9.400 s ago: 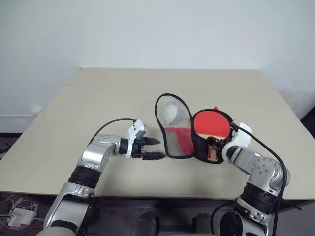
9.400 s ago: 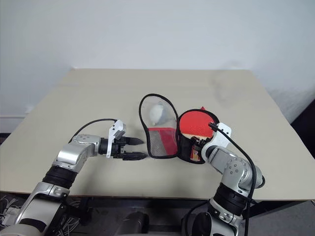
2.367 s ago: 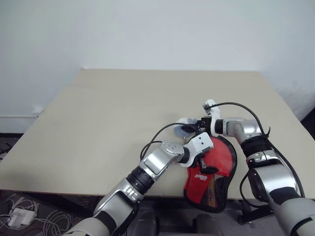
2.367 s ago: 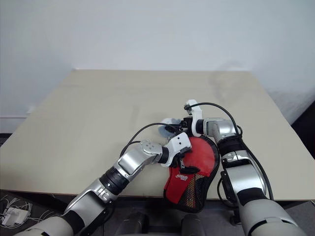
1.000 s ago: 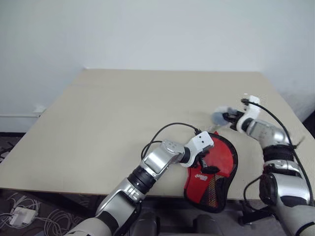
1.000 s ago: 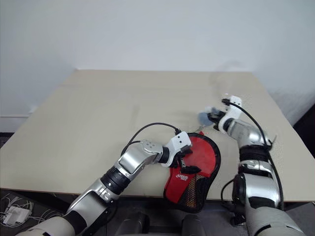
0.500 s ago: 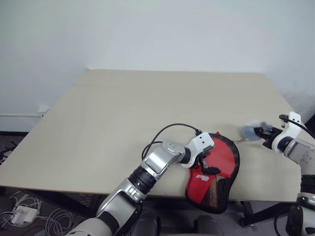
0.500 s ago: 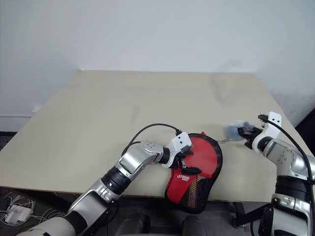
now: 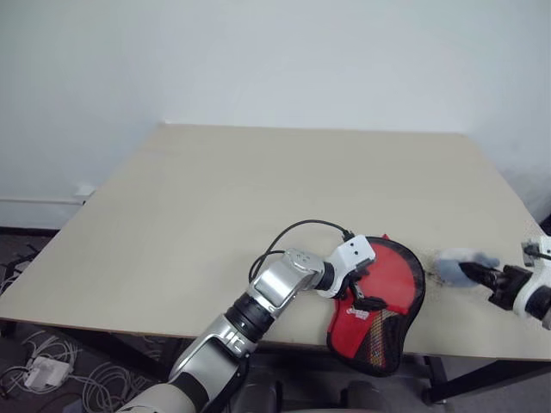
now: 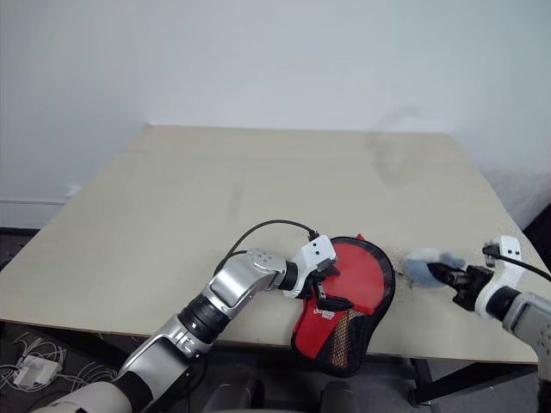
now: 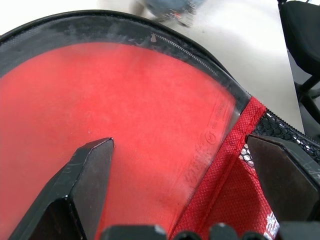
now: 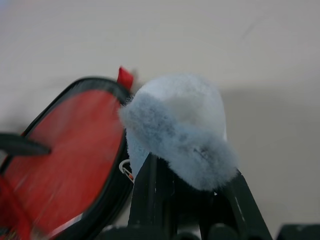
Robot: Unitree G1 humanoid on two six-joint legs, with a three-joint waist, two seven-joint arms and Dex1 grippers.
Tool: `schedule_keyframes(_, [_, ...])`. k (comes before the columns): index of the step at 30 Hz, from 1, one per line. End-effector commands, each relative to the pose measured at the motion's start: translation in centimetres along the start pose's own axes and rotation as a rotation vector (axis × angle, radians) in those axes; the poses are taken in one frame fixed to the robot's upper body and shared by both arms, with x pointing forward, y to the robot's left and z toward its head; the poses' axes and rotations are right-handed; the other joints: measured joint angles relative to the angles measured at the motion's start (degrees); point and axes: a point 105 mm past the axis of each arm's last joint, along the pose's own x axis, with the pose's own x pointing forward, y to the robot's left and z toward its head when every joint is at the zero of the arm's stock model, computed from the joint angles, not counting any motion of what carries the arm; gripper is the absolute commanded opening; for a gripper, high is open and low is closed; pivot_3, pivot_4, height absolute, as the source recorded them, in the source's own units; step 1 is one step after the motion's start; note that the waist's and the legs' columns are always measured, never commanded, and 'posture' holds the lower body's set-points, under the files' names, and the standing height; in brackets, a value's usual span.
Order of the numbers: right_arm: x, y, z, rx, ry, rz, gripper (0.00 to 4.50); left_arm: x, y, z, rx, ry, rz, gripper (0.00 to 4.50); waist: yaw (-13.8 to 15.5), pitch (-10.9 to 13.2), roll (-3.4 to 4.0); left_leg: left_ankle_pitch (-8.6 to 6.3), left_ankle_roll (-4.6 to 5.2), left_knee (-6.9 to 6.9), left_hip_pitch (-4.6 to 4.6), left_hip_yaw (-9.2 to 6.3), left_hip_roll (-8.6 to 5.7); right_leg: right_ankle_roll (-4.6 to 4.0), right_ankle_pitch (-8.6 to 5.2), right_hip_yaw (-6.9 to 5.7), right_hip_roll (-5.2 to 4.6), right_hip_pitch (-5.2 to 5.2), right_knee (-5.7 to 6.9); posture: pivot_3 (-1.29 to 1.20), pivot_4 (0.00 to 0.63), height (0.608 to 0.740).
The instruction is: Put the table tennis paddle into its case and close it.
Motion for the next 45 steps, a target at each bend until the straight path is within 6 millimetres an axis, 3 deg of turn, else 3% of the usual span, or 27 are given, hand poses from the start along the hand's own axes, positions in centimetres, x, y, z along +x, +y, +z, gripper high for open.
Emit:
schedule_keyframes(1, [-1.6,1.1,1.4,-0.061,-0.043,0.041,0.09,0.4,-0.1,-4.8,-0.124,0.166,-0.006,4.50,0.00,-0.02,0.00,-0.03,0.00,0.04,0.01,-0.01,0.00,0.00,0.00,0.00,0.00,0.00,0.00,0.00,0.000,0.740])
schedule_keyframes(18, [-5.6,4.9,-3.6,-0.071,0.149,0.210,0.07,0.2,-0.2,-5.1,-0.133,0.173,-0.013,4.50,0.07,-0.06,-0.03,-0.49,0.09,0.48,-0.11,0.04,0.00,0.15,-0.12,-0.05,-0.11,0.08,-0.20,0.00,0.000,0.740])
schedule_keyframes(28, [-5.7,9.1,-8.0,-0.038,0.278,0.353,0.07,0.5,-0.3,-5.1,-0.143,0.174,-0.024,4.50,0.19,-0.47,-0.14,-0.88,0.19,0.46,-0.16,0.03,0.01,0.23,-0.16,-0.14,-0.14,0.30,-0.71,0.00,0.000,0.740])
schedule_keyframes(32, [-5.5,10.4,-8.4,-0.041,0.281,0.402,0.06,0.5,-0.4,-5.1,-0.145,0.175,-0.026,4.50,0.12,-0.58,-0.29,-0.88,0.20,0.48,-0.14,0.03,0.02,0.23,-0.16,-0.14,-0.15,0.30,-0.71,0.00,0.000,0.740])
schedule_keyframes(38, [-6.7,10.9,-8.8,-0.028,0.313,0.436,0.06,0.5,-0.4,-5.2,-0.153,0.177,-0.024,4.50,0.07,-0.60,-0.32,-0.88,0.19,0.50,-0.14,0.03,0.04,0.23,-0.16,-0.17,-0.17,0.30,-0.73,0.00,0.000,0.740])
schedule_keyframes(45, [-8.0,13.5,-10.6,-0.012,0.395,0.530,0.06,0.6,-0.5,-5.3,-0.161,0.176,-0.027,4.50,0.07,-0.62,-0.33,-0.89,0.19,0.50,-0.14,0.02,0.06,0.23,-0.16,-0.21,-0.19,0.30,-0.76,0.00,0.000,0.740])
